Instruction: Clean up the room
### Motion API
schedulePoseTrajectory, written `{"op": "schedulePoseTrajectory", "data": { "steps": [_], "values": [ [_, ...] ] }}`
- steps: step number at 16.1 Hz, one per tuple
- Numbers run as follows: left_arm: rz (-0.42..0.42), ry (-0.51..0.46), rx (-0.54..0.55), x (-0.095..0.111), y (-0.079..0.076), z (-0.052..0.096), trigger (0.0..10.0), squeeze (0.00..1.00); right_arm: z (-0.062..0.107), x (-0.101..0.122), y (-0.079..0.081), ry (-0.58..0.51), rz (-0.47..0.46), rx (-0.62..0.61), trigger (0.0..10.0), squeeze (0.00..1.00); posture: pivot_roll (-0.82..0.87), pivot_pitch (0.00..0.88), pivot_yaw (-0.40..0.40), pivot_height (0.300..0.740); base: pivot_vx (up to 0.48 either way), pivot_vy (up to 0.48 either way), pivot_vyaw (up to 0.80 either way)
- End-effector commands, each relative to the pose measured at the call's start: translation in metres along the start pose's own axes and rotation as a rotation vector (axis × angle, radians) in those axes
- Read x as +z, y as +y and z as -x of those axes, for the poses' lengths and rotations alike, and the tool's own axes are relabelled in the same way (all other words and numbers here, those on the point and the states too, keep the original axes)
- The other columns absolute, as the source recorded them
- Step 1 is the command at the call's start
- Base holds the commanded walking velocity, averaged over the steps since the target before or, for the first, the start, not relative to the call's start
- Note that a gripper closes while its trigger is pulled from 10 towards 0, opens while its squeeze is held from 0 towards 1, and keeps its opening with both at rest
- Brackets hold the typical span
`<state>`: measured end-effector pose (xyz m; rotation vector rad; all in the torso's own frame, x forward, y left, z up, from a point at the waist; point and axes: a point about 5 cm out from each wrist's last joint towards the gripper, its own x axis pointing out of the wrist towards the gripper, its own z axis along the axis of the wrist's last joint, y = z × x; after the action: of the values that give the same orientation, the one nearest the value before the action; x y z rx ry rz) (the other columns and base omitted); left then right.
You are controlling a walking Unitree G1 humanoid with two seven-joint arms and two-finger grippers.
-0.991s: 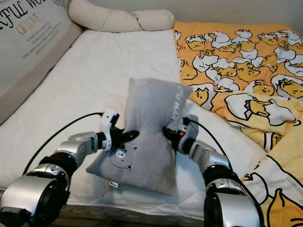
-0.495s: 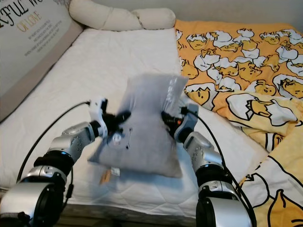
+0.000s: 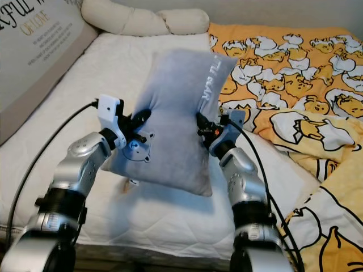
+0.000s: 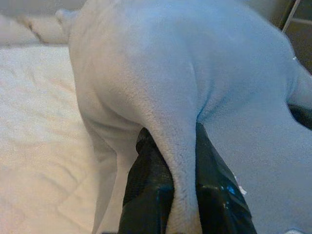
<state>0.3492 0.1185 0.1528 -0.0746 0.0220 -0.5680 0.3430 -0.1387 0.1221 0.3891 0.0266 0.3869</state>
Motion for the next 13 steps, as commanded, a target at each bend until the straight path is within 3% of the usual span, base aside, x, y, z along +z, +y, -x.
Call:
{"op": "schedulePoseTrajectory", "data": {
  "steps": [1, 2, 3, 9, 13],
  "values": [
    [-0.040, -0.032, 0.006, 0.011, -0.002, 0.001, 0.0, 0.00, -0.001, 0.012, 0.003, -0.047, 0.033, -0.012, 0.0, 0.00, 0.04, 0.000, 0.019, 0.740, 0.000, 0.000, 0.00],
    [-0.047, -0.049, 0.005, 0.012, -0.004, 0.001, 0.0, 0.00, -0.001, 0.012, 0.004, -0.048, 0.027, -0.015, 1.8, 0.00, 0.04, 0.000, 0.017, 0.740, 0.000, 0.000, 0.00],
    [-0.072, -0.070, 0.063, 0.016, -0.003, 0.002, 10.0, 0.00, -0.002, 0.009, 0.007, -0.025, 0.041, -0.036, 10.0, 0.00, 0.04, 0.000, 0.020, 0.740, 0.000, 0.000, 0.00],
    [-0.096, -0.028, 0.112, 0.014, 0.001, 0.007, 10.0, 0.00, 0.005, 0.003, 0.008, -0.009, 0.031, -0.107, 10.0, 0.00, 0.05, 0.000, 0.025, 0.740, 0.000, 0.000, 0.00],
    [-0.119, 0.002, 0.125, 0.013, 0.004, 0.009, 10.0, 0.00, 0.008, -0.003, 0.007, 0.018, 0.005, -0.142, 10.0, 0.00, 0.06, 0.000, 0.027, 0.740, 0.000, 0.302, -0.29]
  ]
}}
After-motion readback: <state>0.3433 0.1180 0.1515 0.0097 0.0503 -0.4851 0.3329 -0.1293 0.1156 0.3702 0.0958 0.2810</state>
